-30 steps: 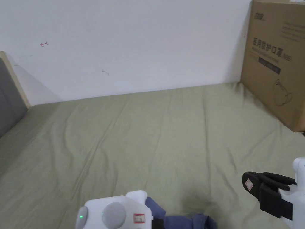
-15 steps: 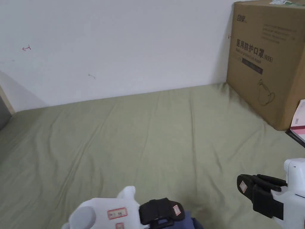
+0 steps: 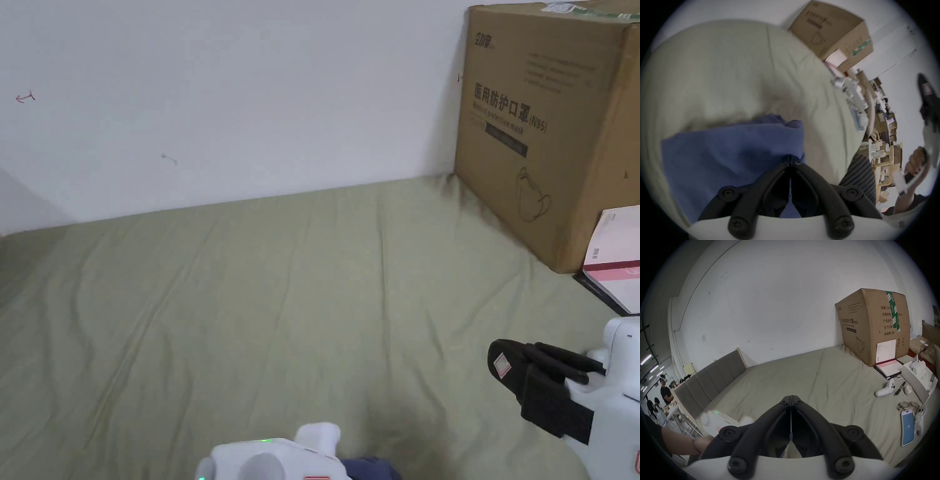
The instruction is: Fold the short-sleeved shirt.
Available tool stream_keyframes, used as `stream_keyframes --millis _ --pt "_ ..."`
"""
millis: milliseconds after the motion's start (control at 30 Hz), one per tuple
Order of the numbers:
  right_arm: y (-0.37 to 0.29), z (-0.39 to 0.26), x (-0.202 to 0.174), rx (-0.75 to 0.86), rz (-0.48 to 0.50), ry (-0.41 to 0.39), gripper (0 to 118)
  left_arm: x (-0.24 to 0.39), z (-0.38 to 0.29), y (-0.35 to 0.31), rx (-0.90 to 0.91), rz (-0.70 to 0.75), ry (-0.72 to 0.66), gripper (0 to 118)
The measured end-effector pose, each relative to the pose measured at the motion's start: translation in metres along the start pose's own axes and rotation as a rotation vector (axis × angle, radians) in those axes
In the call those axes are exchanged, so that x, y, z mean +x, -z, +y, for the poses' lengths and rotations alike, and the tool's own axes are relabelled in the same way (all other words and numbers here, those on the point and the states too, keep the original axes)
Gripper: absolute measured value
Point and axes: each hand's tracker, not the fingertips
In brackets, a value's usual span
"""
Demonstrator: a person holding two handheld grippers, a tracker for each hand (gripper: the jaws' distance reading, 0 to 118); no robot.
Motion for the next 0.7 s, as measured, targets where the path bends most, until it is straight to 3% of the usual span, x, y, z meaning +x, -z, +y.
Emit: stream_keyframes --millis 200,267,433,500,567,600,700 --pt "0.004 -0.002 0.005 0.018 0.016 0.055 0 -0.003 0.000 0.040 -0.010 -0.077 -0.098 1" --pt "0.009 -0.002 0.004 -0.013 0.031 0.086 0 0.013 -0.003 0.028 0.101 -0.044 0.003 1" --pt "0.010 0.007 -0.002 0.008 0.058 0.103 0 0.047 0.000 -0.084 0.631 0.028 0.137 1" --pt "0.005 0.019 -0.012 0.087 0.022 0.025 0 0.060 0.002 -0.138 0.824 0.153 0.231 1" --pt "-0.004 0.028 -0.033 0.206 -0.112 -0.122 0 0.064 -0.002 -0.185 1.015 0.291 0.286 1" --pt "-0.009 0.032 -0.044 0.269 -0.124 -0.167 0 0.066 -0.008 -0.206 1.132 0.360 0.289 1" --pt "-0.020 0.039 -0.066 0.475 -0.190 -0.240 0 0.065 -0.017 -0.247 1.305 0.522 0.280 1"
